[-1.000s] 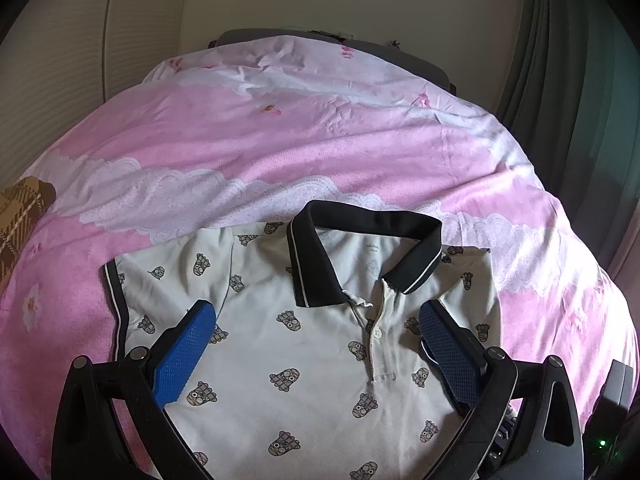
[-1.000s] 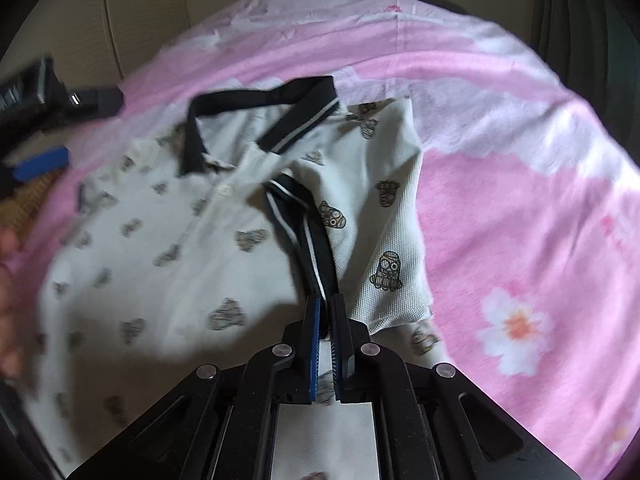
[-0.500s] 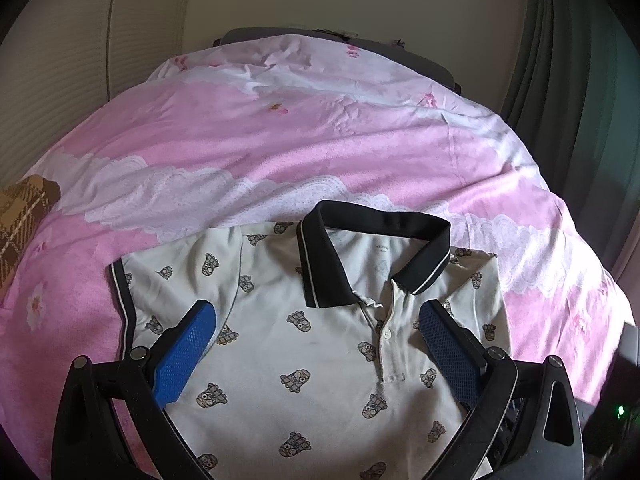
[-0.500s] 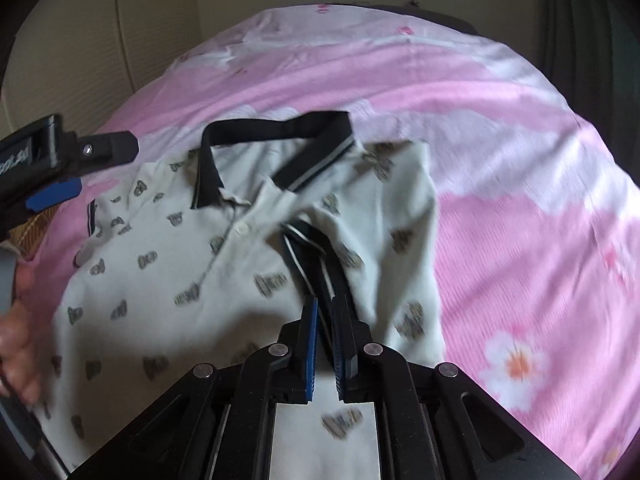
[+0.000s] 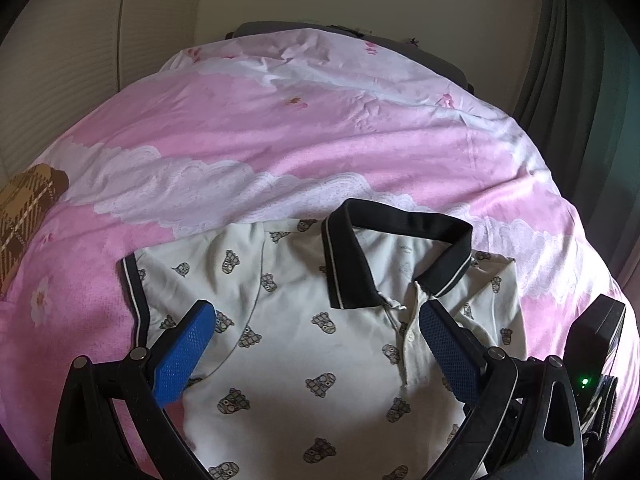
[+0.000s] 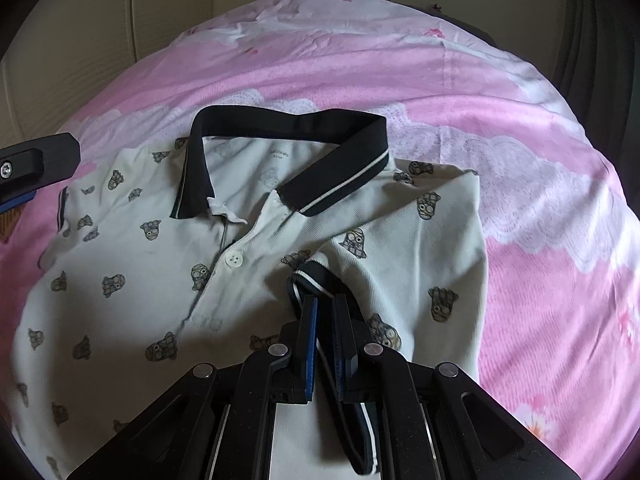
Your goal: Fold small clothes
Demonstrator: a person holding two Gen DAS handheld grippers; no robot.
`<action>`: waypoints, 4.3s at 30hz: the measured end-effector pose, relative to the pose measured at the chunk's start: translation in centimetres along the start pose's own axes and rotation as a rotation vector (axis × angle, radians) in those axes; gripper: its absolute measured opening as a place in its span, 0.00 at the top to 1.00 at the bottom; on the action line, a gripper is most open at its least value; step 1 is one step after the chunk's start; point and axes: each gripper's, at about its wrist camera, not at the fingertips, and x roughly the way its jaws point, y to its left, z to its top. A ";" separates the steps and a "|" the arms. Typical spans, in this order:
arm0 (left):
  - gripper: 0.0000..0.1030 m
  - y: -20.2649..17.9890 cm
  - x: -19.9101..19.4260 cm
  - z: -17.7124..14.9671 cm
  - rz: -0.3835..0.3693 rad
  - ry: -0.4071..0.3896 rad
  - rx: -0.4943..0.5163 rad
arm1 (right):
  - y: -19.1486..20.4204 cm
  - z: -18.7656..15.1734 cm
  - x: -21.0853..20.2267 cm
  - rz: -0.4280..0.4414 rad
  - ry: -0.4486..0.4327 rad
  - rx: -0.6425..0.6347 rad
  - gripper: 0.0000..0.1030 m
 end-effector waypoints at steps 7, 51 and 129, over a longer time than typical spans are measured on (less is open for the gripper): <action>0.00 0.4 0.1 0.0 0.002 0.002 -0.005 | 0.9 0.5 0.7 -0.025 -0.007 -0.041 0.74; 0.00 -0.7 0.6 -0.4 -0.019 0.032 0.029 | 0.6 -3.2 -3.6 -0.152 0.002 -0.118 0.73; 0.00 2.3 2.2 -0.3 0.017 0.066 -0.018 | 1.2 1.8 1.9 -0.067 -0.018 0.068 0.91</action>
